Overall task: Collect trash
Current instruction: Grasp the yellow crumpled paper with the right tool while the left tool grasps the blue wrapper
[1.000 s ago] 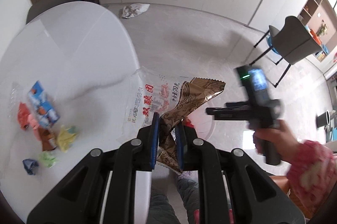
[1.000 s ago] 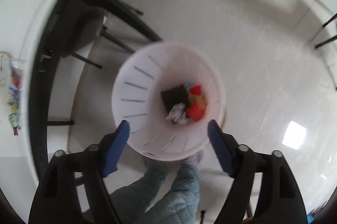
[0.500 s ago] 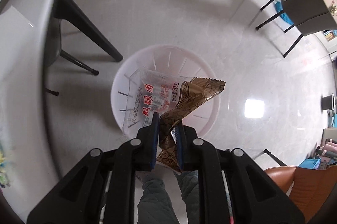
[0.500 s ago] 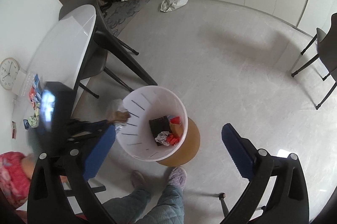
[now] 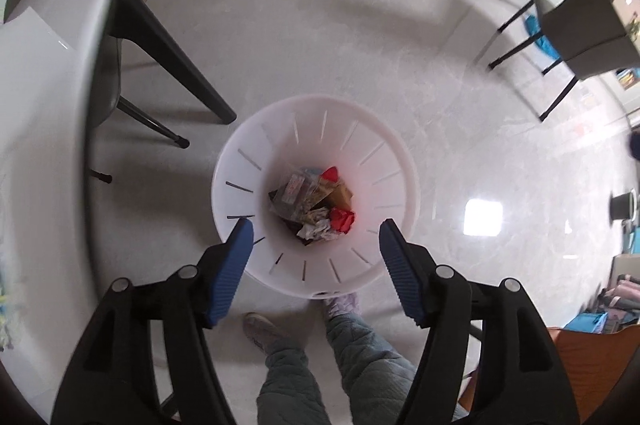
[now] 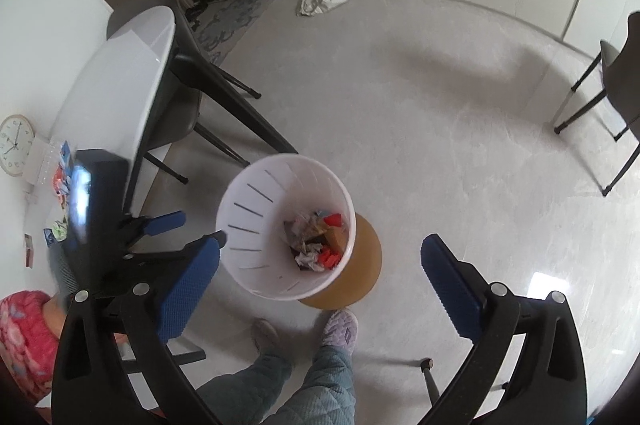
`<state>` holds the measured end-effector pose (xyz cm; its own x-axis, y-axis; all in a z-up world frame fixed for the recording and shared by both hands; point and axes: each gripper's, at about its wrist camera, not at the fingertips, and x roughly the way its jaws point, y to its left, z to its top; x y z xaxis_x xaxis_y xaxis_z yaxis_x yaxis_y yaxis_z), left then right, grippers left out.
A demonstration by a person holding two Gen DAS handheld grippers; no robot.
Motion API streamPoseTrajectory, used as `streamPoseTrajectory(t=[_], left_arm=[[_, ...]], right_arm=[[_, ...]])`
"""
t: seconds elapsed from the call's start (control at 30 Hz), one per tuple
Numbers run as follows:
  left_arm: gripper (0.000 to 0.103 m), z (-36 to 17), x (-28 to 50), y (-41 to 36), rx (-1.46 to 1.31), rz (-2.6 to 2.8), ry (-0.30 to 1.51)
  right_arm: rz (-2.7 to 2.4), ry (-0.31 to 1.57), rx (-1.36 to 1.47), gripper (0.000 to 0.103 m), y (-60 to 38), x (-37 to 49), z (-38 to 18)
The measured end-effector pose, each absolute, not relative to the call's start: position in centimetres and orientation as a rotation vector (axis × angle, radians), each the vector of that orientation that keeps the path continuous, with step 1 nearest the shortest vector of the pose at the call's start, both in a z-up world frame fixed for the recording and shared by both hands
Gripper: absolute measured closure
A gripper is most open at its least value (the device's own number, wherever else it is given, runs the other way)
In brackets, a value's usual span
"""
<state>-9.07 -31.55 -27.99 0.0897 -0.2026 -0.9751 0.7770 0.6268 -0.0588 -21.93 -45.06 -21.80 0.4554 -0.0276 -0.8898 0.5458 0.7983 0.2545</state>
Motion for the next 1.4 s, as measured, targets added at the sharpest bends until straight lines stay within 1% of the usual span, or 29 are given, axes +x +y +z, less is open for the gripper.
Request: streamPoseTrajectory(t=[0.07, 0.13, 0.2, 0.3, 0.4, 0.53, 0.7, 0.8, 0.9, 1.0, 1.17, 1.2, 1.23, 1.3, 1.33, 1.4], left_arm=[[0.03, -24.7, -9.0, -30.2, 0.506, -0.797, 1.261], [0.015, -20.0, -9.1, -27.9, 0.448, -0.787, 1.19], [0.008, -16.3, -8.9, -25.5, 0.404, -0.767, 1.126], [0.008, -10.6, -8.2, -20.2, 0.342, -0.702, 1.03], [0.008, -7.3, -7.3, -15.2, 0.312, -0.593, 0.961], [0.008, -5.7, -6.0, -8.4, 0.255, -0.439, 0.904], [0.008, -7.3, -3.5, -1.2, 0.179, -0.267, 0.922], [0.008, -9.0, -1.8, 1.2, 0.17, -0.208, 0.942], [0.008, -12.4, 0.6, 3.9, 0.168, -0.156, 0.988], [0.01, -15.3, 2.4, 5.0, 0.172, -0.131, 1.044], [0.018, -19.5, 5.8, 5.9, 0.159, -0.118, 1.128], [0.022, -20.3, 6.5, 6.1, 0.158, -0.112, 1.148], [0.029, -20.9, 6.8, 6.1, 0.157, -0.109, 1.161], [0.032, -21.8, 7.3, 6.6, 0.139, -0.117, 1.19], [0.04, -22.1, 7.4, 6.9, 0.127, -0.113, 1.202], [0.05, -22.5, 7.5, 7.2, 0.112, -0.125, 1.219]], right_arm=[[-0.371, 1.032, 0.534, 0.003, -44.5, -21.4, -20.3], [-0.362, 1.005, 0.477, 0.003, -43.6, -20.7, -18.2], [-0.337, 0.962, 0.419, 0.003, -42.4, -19.8, -15.5], [-0.289, 0.897, 0.375, 0.003, -40.5, -18.7, -12.4], [-0.209, 0.831, 0.335, 0.003, -37.6, -16.9, -9.3], [-0.112, 0.798, 0.292, 0.003, -33.9, -14.4, -7.6], [0.019, 0.809, 0.239, 0.003, -28.7, -11.1, -7.6], [0.075, 0.845, 0.194, 0.003, -25.7, -9.2, -8.6], [0.116, 0.904, 0.179, 0.003, -22.9, -7.2, -10.4], [0.144, 0.94, 0.192, 0.003, -21.0, -6.3, -11.6], [0.147, 1.0, 0.191, 0.003, -18.4, -5.3, -13.5], [0.144, 1.012, 0.194, 0.003, -18.1, -5.1, -13.8], [0.14, 1.019, 0.197, 0.003, -17.9, -5.0, -14.0], [0.13, 1.034, 0.197, 0.003, -17.3, -4.5, -14.4], [0.126, 1.039, 0.195, 0.003, -17.2, -4.4, -14.6], [0.123, 1.053, 0.19, 0.003, -16.9, -3.8, -15.1]])
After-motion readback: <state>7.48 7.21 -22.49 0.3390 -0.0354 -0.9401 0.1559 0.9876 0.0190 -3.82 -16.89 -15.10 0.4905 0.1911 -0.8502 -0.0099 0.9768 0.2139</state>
